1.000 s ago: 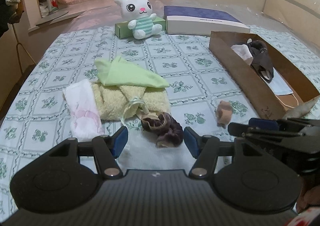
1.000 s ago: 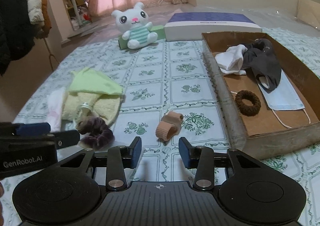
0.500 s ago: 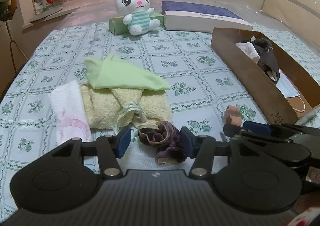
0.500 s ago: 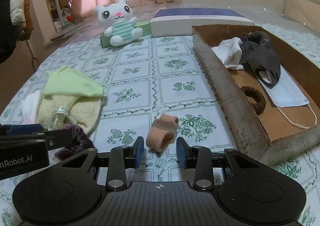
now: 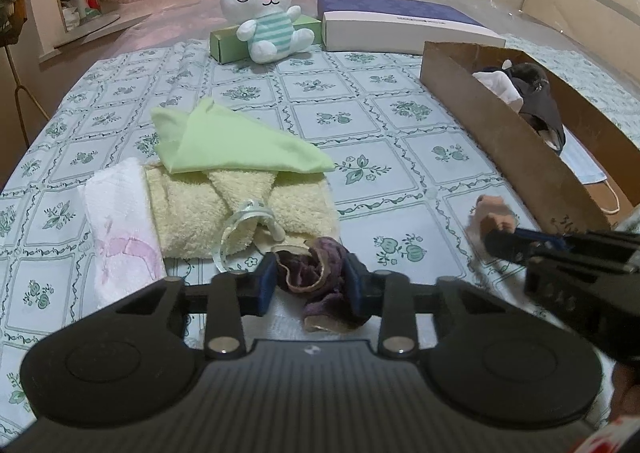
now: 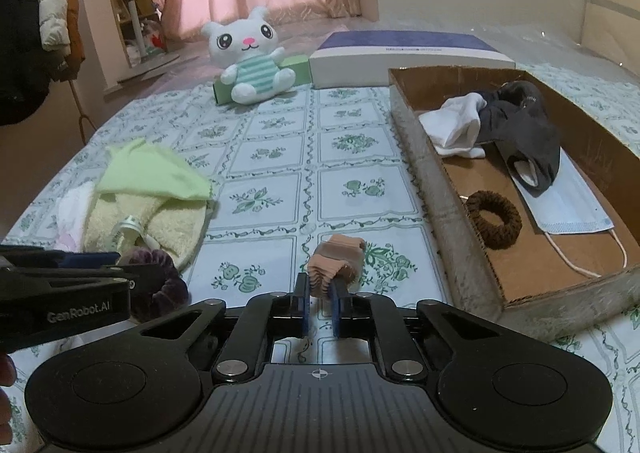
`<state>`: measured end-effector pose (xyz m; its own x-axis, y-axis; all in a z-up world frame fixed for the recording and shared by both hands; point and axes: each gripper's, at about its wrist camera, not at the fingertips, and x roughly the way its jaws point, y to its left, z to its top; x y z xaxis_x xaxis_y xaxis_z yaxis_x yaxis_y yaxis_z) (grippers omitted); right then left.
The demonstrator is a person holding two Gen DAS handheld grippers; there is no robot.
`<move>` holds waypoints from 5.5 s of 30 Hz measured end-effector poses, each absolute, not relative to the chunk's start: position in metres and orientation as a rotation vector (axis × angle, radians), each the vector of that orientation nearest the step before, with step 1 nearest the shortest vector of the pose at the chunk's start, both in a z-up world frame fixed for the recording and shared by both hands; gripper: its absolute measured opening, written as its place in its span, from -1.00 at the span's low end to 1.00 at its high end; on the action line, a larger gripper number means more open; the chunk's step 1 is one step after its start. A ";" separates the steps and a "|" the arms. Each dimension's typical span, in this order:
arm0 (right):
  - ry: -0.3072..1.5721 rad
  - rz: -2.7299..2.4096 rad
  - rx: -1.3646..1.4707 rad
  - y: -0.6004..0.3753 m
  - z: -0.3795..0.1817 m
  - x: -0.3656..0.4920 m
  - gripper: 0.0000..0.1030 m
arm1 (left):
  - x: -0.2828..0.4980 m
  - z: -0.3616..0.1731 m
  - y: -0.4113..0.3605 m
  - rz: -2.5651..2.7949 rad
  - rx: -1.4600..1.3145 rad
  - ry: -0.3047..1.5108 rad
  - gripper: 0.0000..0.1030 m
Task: Organize soft objects
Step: 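Grasp the brown scrunchie with the left gripper while the right grasps the beige toe separator, then carry the scrunchie and toe separator into the box and open both grippers, then move both grippers back toward the clear plastic bag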
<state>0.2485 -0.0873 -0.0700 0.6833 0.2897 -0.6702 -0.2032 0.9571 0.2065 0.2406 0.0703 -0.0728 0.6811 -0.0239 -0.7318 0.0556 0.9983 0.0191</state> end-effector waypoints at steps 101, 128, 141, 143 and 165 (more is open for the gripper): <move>0.668 0.175 0.256 -0.300 -0.021 0.257 -0.10 | 0.279 -0.018 -0.127 -0.315 0.019 0.810 -0.08; 0.676 0.165 0.307 -0.285 0.002 0.210 0.33 | 0.205 0.017 -0.057 -0.238 -0.026 0.775 0.05; 0.676 0.302 0.279 -0.244 0.018 0.181 0.33 | 0.150 0.032 -0.008 -0.147 -0.047 0.741 0.18; 0.686 0.326 0.278 -0.236 0.018 0.176 0.33 | 0.142 0.031 -0.001 -0.131 -0.049 0.745 0.18; 0.764 0.584 0.167 -0.148 0.001 0.157 0.33 | 0.095 0.011 0.059 0.017 -0.102 0.801 0.18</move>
